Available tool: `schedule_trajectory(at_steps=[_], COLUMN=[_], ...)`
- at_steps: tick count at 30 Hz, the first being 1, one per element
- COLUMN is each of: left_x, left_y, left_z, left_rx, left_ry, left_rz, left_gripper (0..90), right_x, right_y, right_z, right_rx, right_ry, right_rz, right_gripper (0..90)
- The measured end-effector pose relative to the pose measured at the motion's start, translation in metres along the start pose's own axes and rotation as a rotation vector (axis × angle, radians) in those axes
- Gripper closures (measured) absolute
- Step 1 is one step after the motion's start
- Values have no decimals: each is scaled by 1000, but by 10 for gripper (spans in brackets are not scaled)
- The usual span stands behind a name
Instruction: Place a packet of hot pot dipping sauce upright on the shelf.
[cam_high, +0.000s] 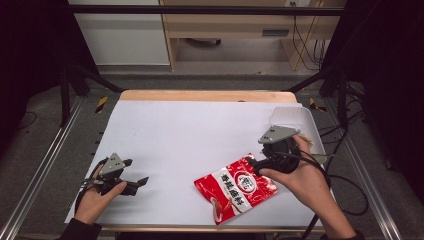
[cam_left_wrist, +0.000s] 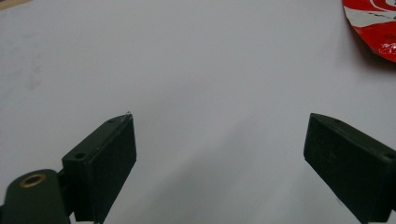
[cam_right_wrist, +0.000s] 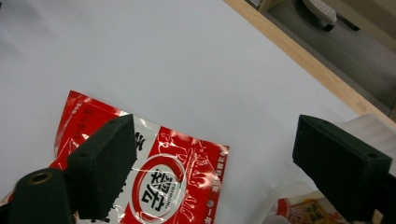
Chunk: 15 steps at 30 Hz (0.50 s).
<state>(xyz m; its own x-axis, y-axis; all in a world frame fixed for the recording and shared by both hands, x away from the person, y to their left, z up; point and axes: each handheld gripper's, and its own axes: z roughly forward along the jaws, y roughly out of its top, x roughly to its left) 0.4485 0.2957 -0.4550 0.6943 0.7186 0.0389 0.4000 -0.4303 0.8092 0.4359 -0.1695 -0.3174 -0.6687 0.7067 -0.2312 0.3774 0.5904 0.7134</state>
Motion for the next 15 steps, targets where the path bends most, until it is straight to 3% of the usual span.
schedule_trajectory(at_steps=[7,15], left_x=[0,-1], left_y=[0,0], left_z=[1,1], left_rx=[2,1], left_ry=[-2,-2], left_rz=[1,1], left_gripper=[90,89], right_x=[19,37], right_y=[-12,-30], right_z=[8,16], right_rx=[-21,-17], right_ry=[14,19], right_rz=[12,19], right_gripper=[121,176])
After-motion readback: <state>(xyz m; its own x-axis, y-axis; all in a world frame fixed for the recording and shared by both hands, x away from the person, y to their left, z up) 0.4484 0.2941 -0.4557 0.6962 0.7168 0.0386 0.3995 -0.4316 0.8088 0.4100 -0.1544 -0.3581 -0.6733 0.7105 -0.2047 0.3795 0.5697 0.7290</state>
